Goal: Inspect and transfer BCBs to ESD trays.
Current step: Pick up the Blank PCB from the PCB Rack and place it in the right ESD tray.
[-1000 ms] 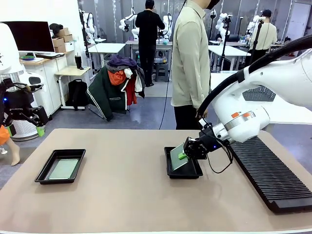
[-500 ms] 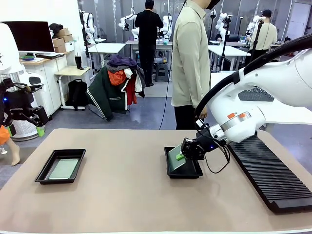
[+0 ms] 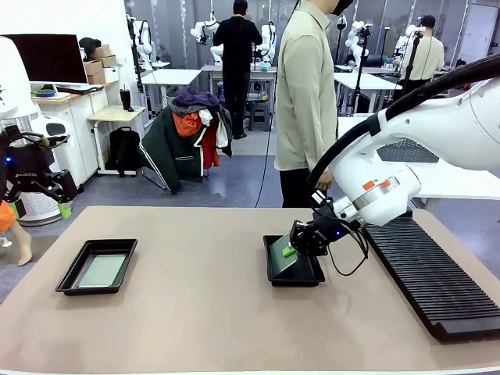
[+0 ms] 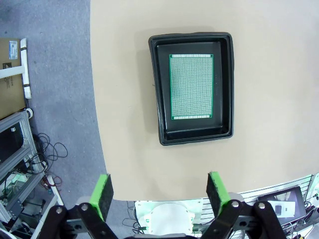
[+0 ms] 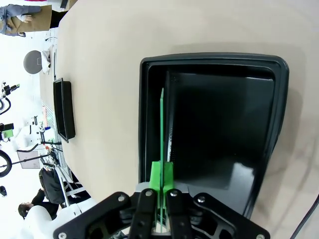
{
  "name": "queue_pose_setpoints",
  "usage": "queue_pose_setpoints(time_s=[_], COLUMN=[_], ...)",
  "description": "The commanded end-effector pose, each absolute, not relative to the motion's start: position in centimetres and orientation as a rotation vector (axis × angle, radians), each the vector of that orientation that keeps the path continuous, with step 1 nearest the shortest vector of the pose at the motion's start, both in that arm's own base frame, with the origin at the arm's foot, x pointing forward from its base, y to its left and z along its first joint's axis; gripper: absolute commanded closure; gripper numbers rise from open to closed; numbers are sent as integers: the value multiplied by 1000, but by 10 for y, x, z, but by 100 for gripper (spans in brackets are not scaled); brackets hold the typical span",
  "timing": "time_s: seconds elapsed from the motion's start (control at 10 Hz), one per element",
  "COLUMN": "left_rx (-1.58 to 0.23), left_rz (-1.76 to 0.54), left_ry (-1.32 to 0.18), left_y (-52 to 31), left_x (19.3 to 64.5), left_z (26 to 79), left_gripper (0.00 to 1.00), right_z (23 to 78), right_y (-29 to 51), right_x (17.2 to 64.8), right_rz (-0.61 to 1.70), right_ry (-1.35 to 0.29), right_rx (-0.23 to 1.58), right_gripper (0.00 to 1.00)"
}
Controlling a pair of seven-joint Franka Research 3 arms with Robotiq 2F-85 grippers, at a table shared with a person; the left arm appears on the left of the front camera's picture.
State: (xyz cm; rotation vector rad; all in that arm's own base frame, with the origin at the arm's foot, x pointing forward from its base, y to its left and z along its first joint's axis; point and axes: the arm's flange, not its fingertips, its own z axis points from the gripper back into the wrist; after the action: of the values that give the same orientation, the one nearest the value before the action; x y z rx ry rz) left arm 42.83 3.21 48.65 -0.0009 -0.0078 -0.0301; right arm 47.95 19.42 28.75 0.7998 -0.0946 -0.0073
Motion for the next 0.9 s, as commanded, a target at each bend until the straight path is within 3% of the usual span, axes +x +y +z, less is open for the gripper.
queue_pose_setpoints(time_s=[0.0, 0.4, 0.7, 0.8], left_rx=[-1, -1, -1, -1], left_rz=[-36, -36, -36, -36], left_ry=[-17, -17, -17, -17], left_y=[33, 33, 33, 33], left_x=[428, 428, 428, 428], left_z=[485, 485, 485, 485], left_gripper=[0, 0, 0, 0], right_z=[285, 291, 296, 301], right_y=[194, 195, 201, 203], right_x=[477, 480, 482, 480], right_rz=[2, -22, -42, -44], right_ry=[-109, -79, -62, -67], right_rx=[814, 751, 700, 678], right_gripper=[98, 98, 75, 79])
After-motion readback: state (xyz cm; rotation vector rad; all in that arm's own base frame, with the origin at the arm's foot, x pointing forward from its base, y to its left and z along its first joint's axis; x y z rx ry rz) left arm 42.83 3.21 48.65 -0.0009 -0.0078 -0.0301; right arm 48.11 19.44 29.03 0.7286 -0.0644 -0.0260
